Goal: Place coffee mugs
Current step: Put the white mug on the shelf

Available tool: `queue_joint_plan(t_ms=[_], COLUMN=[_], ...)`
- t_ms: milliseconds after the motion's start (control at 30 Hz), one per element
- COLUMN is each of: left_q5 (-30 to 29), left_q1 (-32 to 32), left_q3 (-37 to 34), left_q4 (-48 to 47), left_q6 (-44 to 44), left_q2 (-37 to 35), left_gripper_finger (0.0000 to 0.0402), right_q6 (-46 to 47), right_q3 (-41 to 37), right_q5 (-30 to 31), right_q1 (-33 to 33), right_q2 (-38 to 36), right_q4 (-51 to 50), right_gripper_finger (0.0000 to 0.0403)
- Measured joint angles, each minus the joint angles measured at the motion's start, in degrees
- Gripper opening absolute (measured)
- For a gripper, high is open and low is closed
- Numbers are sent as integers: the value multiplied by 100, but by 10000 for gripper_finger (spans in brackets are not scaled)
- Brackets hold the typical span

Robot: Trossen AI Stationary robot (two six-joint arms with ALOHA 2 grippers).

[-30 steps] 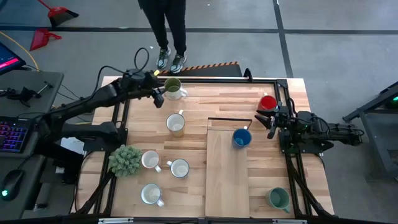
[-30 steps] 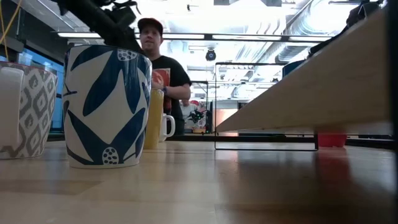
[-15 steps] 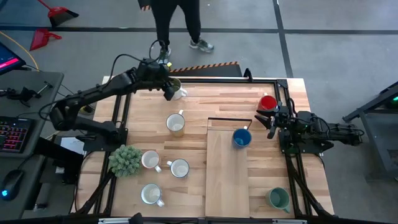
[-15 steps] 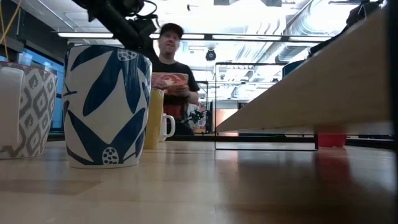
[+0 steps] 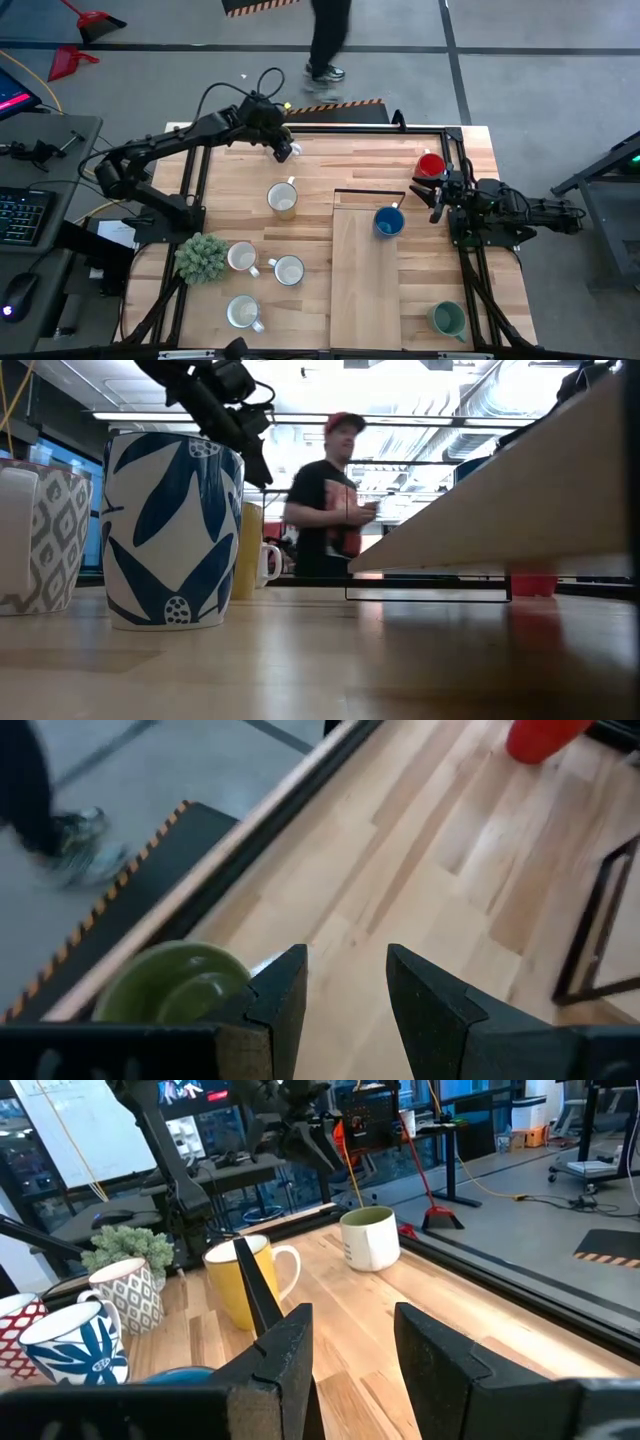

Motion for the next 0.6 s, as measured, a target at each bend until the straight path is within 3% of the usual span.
queue_joint_plan(t_ms=[600], left_q5=[59], left_q1=[-16], left_q3=[-1], left_q4=[23], left_q6=[-162], left_q2=[-4], left_gripper_finger=[129], right_q6=[11], right_q3=[0], right_q5=[-28], right_q1=[2], right_q2=[0], right_q4=[-145], right_gripper_finger=[126])
